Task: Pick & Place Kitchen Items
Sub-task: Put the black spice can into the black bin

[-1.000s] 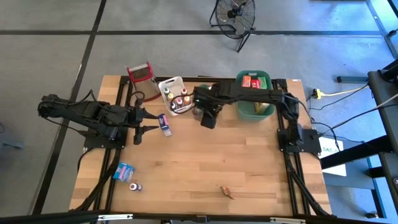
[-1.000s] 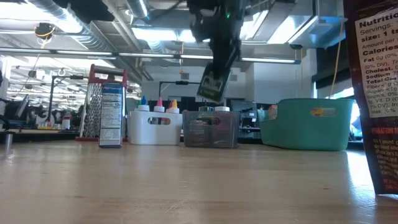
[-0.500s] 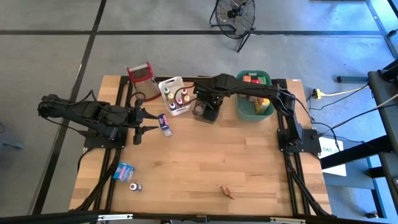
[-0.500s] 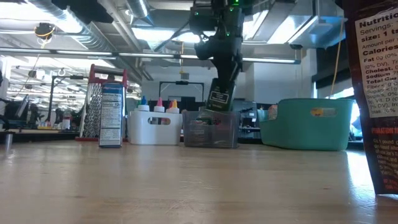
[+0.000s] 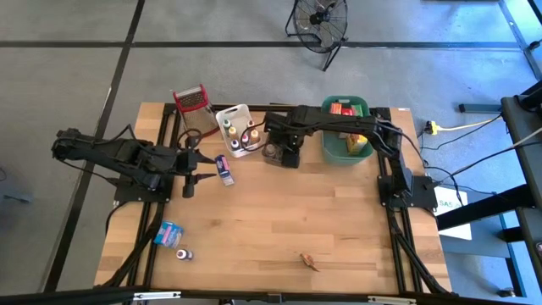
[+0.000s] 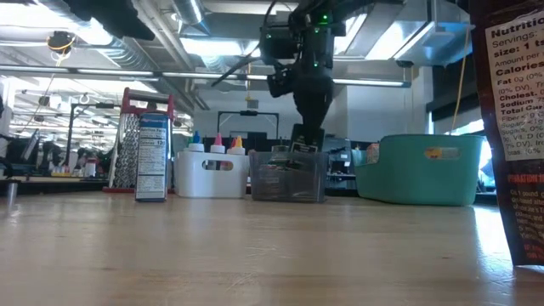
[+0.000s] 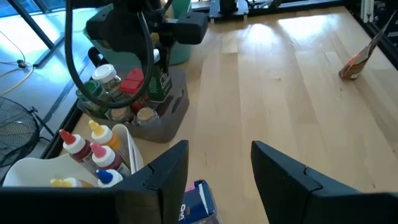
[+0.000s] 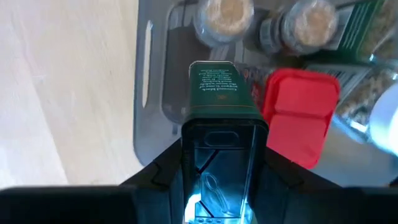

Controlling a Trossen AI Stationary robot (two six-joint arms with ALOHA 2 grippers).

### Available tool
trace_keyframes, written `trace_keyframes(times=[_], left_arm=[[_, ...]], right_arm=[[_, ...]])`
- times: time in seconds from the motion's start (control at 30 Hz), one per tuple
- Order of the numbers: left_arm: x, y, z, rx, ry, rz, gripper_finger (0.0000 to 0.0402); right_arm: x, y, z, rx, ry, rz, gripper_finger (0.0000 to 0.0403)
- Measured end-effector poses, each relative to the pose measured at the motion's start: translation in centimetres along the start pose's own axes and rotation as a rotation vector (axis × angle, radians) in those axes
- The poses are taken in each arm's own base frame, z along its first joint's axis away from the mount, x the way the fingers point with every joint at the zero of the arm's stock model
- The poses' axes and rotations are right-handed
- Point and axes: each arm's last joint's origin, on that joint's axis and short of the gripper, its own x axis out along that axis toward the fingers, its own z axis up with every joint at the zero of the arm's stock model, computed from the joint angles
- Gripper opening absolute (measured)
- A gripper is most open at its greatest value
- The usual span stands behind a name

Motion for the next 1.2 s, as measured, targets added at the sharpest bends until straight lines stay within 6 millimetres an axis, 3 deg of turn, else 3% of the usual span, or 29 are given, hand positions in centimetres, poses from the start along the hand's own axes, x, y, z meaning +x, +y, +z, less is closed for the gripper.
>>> trace_keyframes(times=[0.77,1.2], left_arm=[[0.0,0.0,0.0,0.000,-0.001,0.000,0.0169],[0.0,0.0,0.0,0.000,-0.001,0.000,0.0169]], right_arm=[[3.1,-1.8,-0.7,-0.019,0.004,-0.086,0.0131],[3.1,-1.9,-0.3,-0.017,-0.030,-0.095,0.0174]])
